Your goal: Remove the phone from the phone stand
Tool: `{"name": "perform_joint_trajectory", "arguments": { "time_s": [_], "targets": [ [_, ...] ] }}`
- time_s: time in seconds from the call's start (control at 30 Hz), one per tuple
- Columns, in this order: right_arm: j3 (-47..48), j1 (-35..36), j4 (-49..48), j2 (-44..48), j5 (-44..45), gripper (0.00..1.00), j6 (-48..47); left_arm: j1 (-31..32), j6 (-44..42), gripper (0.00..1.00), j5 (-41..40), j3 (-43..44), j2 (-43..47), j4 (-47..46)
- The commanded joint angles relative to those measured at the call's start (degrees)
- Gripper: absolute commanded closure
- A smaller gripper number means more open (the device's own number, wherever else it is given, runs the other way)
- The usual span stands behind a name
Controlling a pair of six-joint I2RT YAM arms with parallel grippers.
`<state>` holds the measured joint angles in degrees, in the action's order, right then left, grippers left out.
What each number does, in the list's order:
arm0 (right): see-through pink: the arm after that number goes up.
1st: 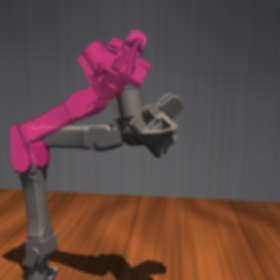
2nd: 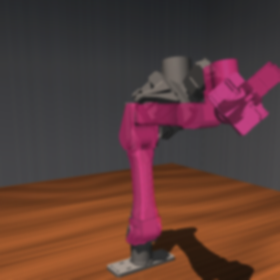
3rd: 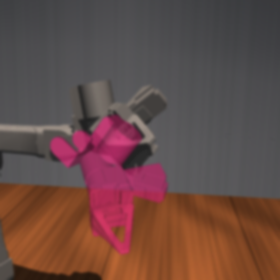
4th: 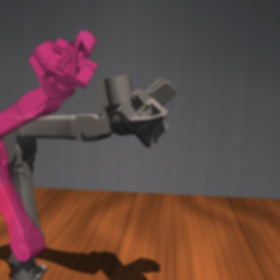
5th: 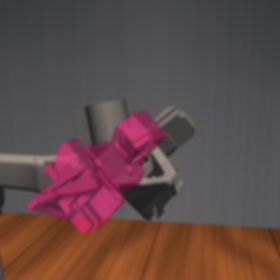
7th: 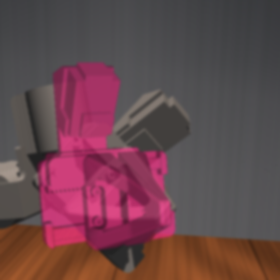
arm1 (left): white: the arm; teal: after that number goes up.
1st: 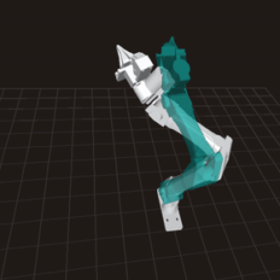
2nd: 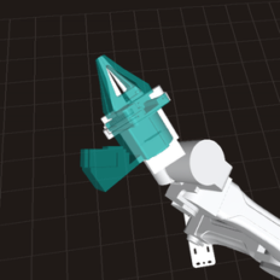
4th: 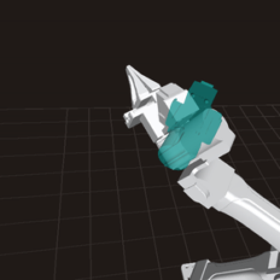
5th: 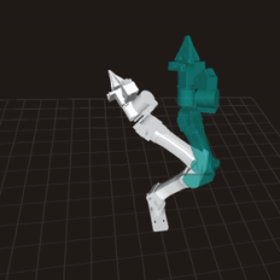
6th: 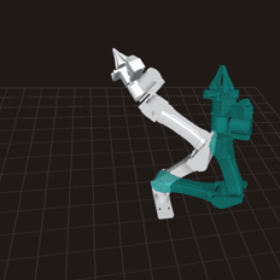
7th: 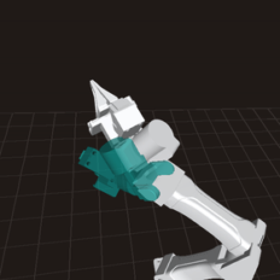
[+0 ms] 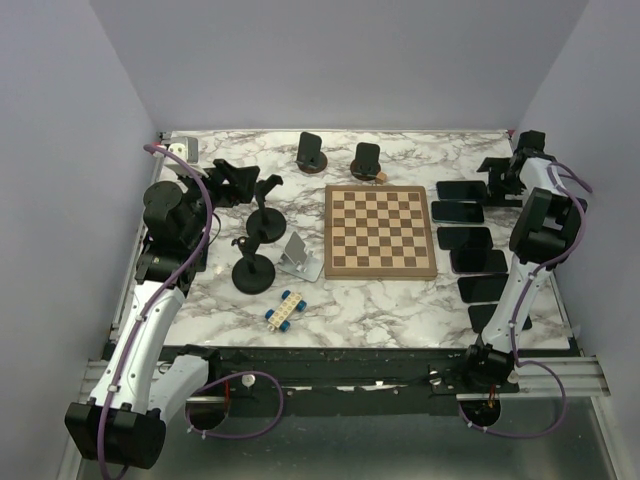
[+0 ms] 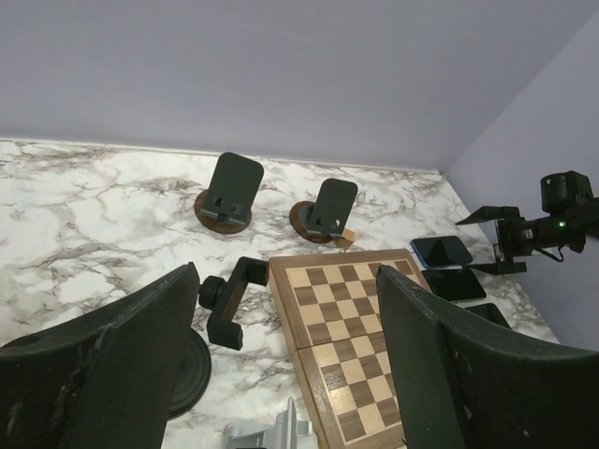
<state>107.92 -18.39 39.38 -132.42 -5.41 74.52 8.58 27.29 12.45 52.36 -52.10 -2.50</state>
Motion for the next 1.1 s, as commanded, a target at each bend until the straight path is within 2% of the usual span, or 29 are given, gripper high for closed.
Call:
{"name": "perform_joint_trajectory", "arguments": {
  "time_s": [0.0,0.47,0.63,0.87,1.07],
  "targets": [
    [-3.6,-0.2,2.6,-0.2,2.0,0.00,-2.3,-0.4,0.1,0.16,0.9,-0.2,0.7,-1.2],
    [-5.4,2.5,2.8,12.0,7.8,0.00,-7.5,-0.4,0.1,0.16,1.3,-0.4,0.9,-1.5],
    [-15.4,5.9,-2.8,22.4,11.7,0.00,-10.2,-0.3,-0.6,0.16,0.5,-0.6,1.2,-1.4],
    [-33.1,13.0,-11.0,42.5,22.0,0.00,-12.3,0.1,-0.9,0.16,0.6,-0.5,1.2,-1.3],
    [-42.8,15.4,-14.1,57.3,23.7,0.00,-17.7,0.2,-0.7,0.16,1.4,-0.2,1.2,-1.2]
  ]
}}
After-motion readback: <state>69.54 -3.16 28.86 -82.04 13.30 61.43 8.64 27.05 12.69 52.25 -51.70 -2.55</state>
